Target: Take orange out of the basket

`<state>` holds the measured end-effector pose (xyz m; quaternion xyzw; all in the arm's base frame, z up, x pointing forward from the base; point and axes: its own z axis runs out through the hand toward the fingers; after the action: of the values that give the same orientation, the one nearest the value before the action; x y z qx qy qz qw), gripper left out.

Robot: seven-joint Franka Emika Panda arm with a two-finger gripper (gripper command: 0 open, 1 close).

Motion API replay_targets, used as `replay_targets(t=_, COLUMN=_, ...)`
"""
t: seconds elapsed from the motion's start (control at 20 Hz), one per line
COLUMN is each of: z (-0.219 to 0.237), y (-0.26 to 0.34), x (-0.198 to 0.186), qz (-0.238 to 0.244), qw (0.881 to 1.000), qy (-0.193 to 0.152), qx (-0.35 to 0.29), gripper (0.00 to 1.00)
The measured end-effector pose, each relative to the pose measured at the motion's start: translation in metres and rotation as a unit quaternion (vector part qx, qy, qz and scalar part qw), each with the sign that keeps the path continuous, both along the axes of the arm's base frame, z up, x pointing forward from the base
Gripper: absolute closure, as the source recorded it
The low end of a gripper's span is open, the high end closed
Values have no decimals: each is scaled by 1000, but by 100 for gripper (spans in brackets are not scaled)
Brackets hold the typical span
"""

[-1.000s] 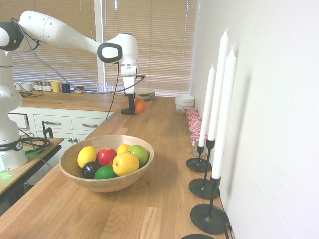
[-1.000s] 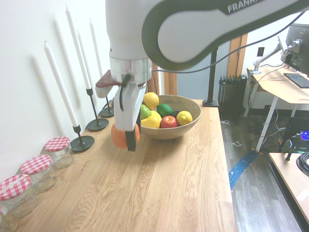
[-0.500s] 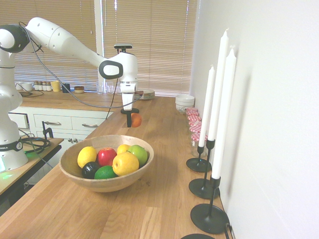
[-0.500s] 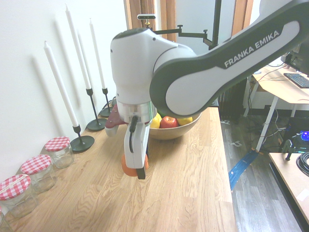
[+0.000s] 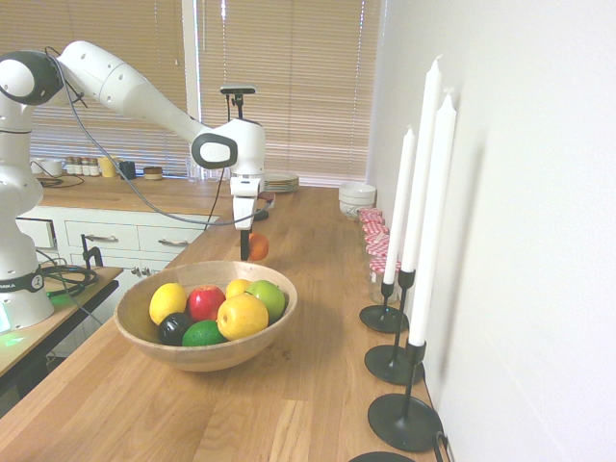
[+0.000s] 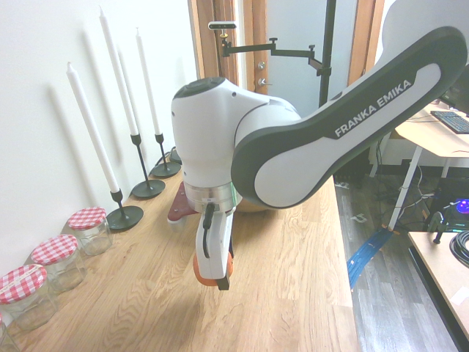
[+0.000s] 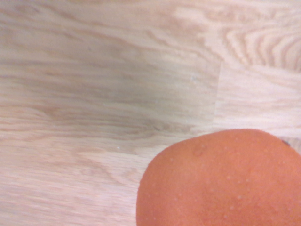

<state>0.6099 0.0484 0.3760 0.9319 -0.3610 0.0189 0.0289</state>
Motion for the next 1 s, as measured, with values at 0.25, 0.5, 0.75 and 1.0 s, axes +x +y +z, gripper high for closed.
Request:
replay_targets(t=0.25, z=-18, y=-7, x=2, qz=-6, qw=1000, qy=8, qx=-2, gripper=100)
replay_targets(t=0.5, z=-30, y=-8, x=-2, qz=-8, qw=1000, qy=15, qx=-2, gripper=0)
replay_targets(t=0.75, z=-30, y=-7, x=-2, qz=-11, qw=1000, qy=12, qx=-2, gripper=0)
replay_targets(t=1.0, z=-29, y=-7, x=-2, qz=-12, qw=1000, qy=11, qx=-2, gripper=0)
